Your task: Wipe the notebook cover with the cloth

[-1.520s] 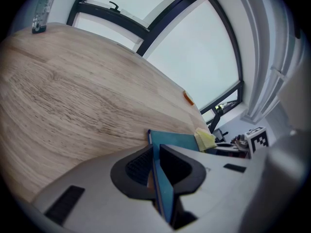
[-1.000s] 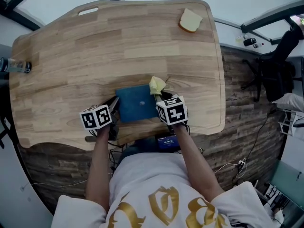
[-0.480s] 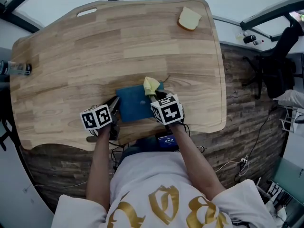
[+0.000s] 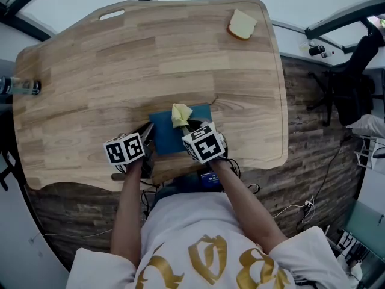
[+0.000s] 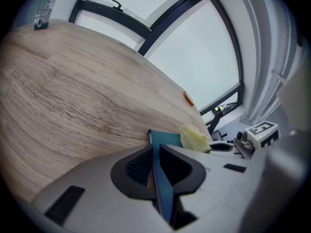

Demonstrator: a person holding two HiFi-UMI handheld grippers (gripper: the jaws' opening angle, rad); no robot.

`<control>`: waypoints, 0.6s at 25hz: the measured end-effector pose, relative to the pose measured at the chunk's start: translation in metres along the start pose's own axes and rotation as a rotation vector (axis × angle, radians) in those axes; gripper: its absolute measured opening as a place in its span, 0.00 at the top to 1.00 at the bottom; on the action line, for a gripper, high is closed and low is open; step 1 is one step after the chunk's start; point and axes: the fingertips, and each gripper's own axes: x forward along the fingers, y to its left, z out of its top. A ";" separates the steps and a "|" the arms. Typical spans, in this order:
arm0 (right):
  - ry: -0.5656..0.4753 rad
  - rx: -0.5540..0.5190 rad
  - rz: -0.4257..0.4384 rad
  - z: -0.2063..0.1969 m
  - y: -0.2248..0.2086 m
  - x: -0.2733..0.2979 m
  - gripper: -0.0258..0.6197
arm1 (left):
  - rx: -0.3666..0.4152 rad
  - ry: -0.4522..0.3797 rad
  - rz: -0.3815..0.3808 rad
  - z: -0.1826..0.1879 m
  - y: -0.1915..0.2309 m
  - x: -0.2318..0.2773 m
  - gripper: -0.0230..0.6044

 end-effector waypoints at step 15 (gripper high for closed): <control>0.019 -0.062 0.034 0.012 0.021 0.014 0.90 | 0.008 0.003 0.002 0.001 0.001 0.000 0.88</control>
